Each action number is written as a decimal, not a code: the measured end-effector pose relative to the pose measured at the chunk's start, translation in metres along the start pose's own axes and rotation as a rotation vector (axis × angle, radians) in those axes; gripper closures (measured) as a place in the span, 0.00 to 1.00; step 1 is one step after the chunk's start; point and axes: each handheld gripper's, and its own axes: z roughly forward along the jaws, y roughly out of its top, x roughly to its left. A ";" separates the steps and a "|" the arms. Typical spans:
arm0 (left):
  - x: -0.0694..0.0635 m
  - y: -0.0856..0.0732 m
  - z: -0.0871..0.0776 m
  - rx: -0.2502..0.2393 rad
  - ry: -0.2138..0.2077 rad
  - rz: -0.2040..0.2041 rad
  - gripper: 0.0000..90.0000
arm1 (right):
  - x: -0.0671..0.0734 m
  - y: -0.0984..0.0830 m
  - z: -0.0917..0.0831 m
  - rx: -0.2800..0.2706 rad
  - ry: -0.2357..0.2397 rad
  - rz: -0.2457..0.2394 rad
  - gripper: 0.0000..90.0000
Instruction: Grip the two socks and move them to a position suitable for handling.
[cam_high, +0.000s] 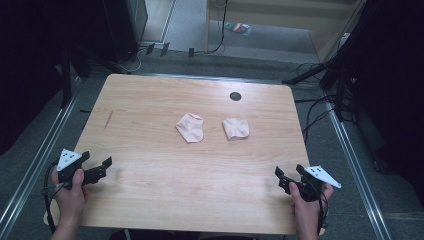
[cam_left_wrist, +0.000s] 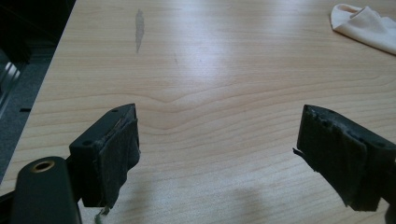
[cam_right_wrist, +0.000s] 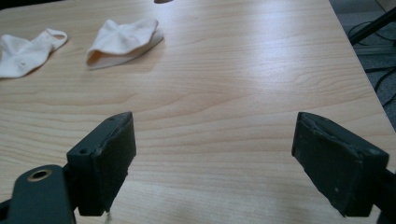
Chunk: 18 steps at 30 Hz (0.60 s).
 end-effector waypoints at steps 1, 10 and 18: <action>0.000 0.000 0.000 0.007 0.002 -0.002 0.15 | 0.000 0.000 0.000 0.000 0.000 0.000 0.15; 0.000 0.001 0.001 0.018 -0.007 0.004 0.15 | 0.019 0.017 -0.004 -0.028 0.024 0.000 0.15; 0.001 0.001 0.003 0.019 -0.005 -0.007 0.15 | 0.037 0.030 0.001 -0.013 0.040 -0.038 0.15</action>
